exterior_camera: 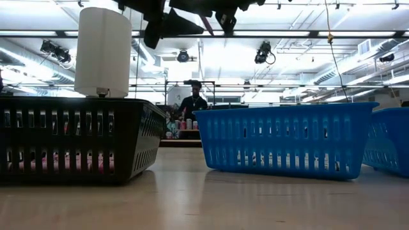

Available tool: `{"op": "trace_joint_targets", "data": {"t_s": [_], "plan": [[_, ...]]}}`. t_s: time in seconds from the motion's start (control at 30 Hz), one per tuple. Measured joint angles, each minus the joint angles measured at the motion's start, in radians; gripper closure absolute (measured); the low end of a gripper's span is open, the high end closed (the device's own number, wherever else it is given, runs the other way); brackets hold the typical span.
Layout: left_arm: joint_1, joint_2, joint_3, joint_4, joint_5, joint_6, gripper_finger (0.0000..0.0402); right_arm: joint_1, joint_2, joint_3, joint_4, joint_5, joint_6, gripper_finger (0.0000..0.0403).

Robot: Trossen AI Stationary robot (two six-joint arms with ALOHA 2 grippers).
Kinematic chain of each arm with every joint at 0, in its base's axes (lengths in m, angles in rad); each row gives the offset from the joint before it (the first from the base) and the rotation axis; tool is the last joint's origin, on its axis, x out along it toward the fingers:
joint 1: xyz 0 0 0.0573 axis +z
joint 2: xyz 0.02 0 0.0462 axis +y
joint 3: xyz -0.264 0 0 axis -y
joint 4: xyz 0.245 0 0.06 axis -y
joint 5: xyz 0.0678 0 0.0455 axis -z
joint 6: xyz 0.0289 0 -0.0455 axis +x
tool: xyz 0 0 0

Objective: Sort crayons
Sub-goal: Put the red crayon into the green bin

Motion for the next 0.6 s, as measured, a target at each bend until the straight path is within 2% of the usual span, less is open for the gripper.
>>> {"op": "trace_joint_targets", "data": {"t_s": [0.2, 0.6], "plan": [[0.005, 0.0, 0.0, 0.006, 0.0, 0.0, 0.0232, 0.0, 0.0, 0.0, 0.004, -0.009, 0.003, 0.0394], [0.004, 0.0, 0.0, 0.006, 0.002, -0.039, 0.0344, 0.014, 0.0, 0.0, 0.004, 0.0, 0.003, 0.0392]]}}
